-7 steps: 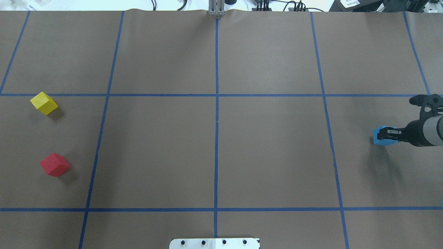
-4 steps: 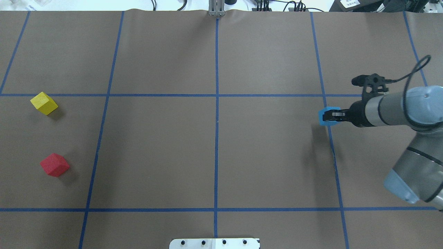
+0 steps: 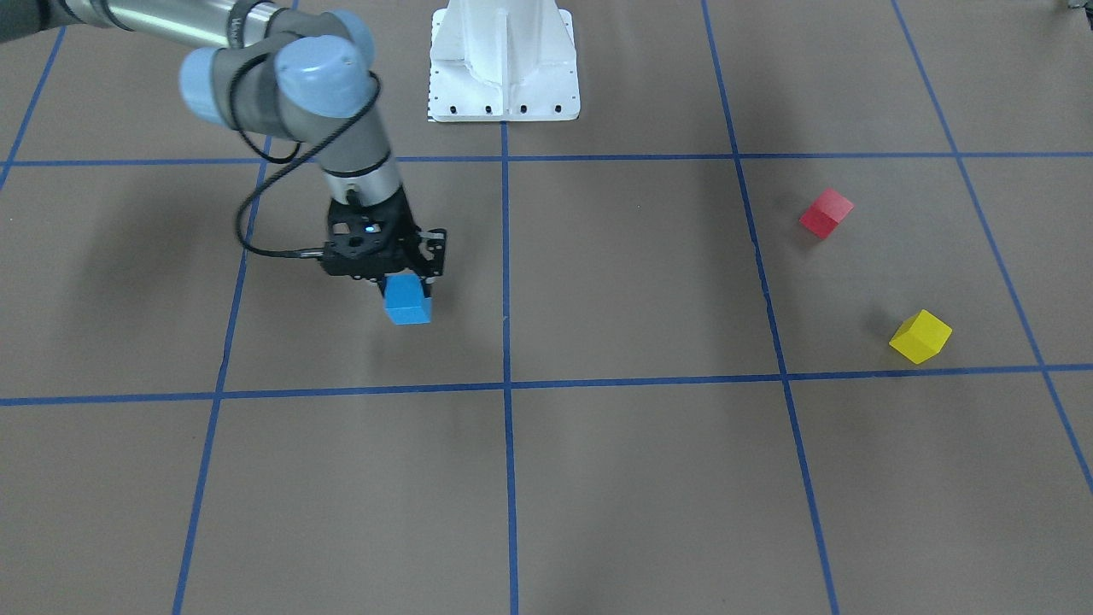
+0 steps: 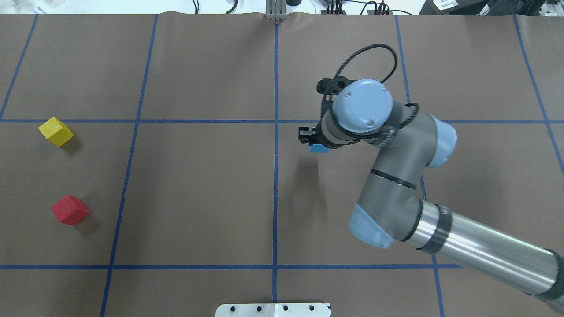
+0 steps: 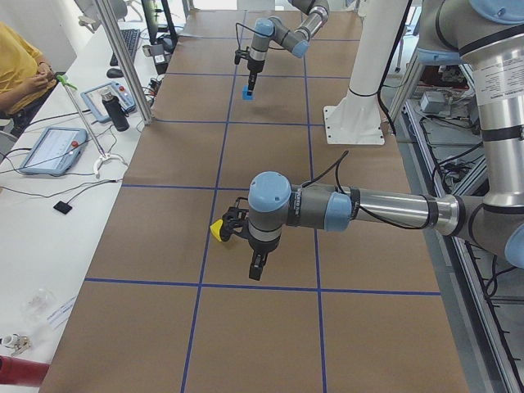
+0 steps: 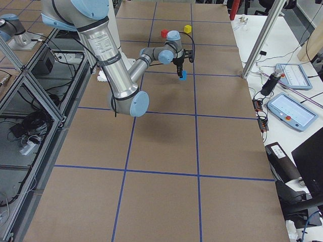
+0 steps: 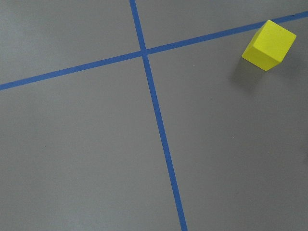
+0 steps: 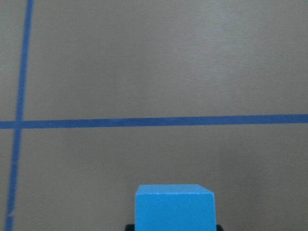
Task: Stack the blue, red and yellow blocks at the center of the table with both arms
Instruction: 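Carry the blue cube with the right gripper to the table center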
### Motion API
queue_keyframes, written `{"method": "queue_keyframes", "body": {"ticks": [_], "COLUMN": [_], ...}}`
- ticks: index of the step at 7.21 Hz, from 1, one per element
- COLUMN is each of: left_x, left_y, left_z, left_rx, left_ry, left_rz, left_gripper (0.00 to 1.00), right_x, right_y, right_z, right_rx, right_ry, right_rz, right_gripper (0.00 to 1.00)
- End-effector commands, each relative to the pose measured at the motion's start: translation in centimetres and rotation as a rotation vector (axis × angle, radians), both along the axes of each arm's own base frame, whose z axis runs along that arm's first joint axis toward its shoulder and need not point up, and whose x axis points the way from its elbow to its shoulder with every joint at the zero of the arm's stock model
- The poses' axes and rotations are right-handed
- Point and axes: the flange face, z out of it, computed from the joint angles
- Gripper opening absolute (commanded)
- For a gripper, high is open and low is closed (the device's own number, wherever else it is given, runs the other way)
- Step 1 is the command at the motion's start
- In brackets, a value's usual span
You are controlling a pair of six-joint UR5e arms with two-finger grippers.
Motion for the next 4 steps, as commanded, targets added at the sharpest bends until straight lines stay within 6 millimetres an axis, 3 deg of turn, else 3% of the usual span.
{"method": "queue_keyframes", "body": {"ticks": [1,2,4], "left_x": [0.0,0.0,0.0], "left_y": [0.0,0.0,0.1], "left_z": [0.1,0.1,0.2], "left_rx": [-0.003,-0.003,-0.006], "left_ry": [0.0,0.0,0.0], "left_rz": [-0.001,-0.001,-0.001], "left_gripper": [1.0,1.0,1.0], "right_x": [-8.2,-9.1,-9.9], "right_y": [1.9,3.2,4.5], "right_z": [-2.9,-2.2,-2.3], "right_rx": [0.0,-0.005,-0.035], "right_ry": [0.049,0.05,0.034], "right_rz": [-0.014,-0.03,-0.018], "right_gripper": [0.0,0.09,0.68]}}
